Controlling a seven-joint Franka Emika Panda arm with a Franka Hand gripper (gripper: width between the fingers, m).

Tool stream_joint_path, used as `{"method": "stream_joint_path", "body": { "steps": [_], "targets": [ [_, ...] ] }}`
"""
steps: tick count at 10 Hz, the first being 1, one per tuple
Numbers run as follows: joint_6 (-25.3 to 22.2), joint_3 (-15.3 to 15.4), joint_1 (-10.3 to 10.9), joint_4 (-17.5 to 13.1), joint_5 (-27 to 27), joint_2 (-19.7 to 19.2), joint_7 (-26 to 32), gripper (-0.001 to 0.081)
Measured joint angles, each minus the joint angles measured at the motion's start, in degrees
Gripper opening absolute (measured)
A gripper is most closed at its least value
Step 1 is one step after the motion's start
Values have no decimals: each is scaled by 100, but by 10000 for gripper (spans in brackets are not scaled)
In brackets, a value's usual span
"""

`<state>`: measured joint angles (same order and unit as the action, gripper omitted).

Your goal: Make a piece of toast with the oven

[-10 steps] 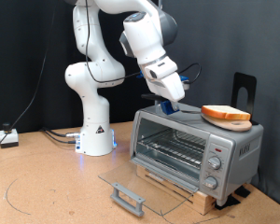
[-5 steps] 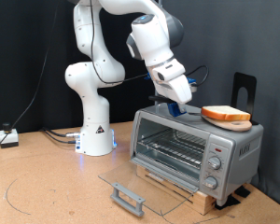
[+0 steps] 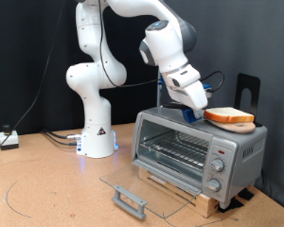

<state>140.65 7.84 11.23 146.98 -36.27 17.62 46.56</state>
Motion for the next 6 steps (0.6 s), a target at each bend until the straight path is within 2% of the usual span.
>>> {"method": "stream_joint_path", "body": {
  "steps": [2, 6],
  "targets": [
    [0, 50, 18, -84, -161, -80, 19, 449],
    [-8, 20, 55, -110, -901, -48, 417, 449]
  ]
}}
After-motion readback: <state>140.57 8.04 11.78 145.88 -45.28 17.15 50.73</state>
